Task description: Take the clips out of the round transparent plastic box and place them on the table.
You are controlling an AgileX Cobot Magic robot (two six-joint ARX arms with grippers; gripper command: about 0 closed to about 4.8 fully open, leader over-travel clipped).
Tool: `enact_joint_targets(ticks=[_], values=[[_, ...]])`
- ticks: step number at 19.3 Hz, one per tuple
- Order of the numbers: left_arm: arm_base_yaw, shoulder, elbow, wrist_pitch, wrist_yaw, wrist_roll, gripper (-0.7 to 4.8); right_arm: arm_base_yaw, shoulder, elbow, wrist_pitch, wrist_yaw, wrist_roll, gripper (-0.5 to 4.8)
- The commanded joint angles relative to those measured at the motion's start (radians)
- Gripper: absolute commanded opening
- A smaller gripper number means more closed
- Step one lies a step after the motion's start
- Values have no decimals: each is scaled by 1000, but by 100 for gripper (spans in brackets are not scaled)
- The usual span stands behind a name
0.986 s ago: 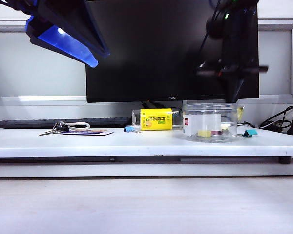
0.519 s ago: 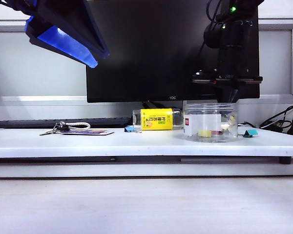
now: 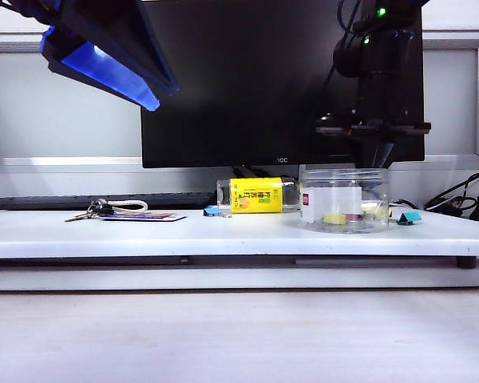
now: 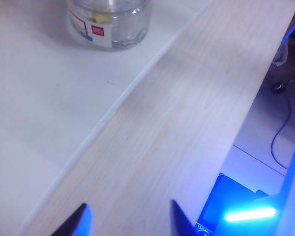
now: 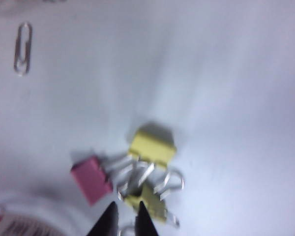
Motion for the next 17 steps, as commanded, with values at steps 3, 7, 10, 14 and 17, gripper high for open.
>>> enact_joint_targets(ticks=[3,7,10,14,17], values=[[0,-2,3,8,3,3,214,2,-90,7,-42,-23,0,58],[0,-2,3,23,3,3,214,22,-123,7,-101,-179,18,58],[0,-2,3,20,5,3,214,69,-122,0,-122,-180,18,58],[-1,-2,3,5,6,3,214,109,-115,-1,-123,-140,97,58],[-1,-2,3,-18,6,-1,214,111,-113,-24,-131,-107,163,59]])
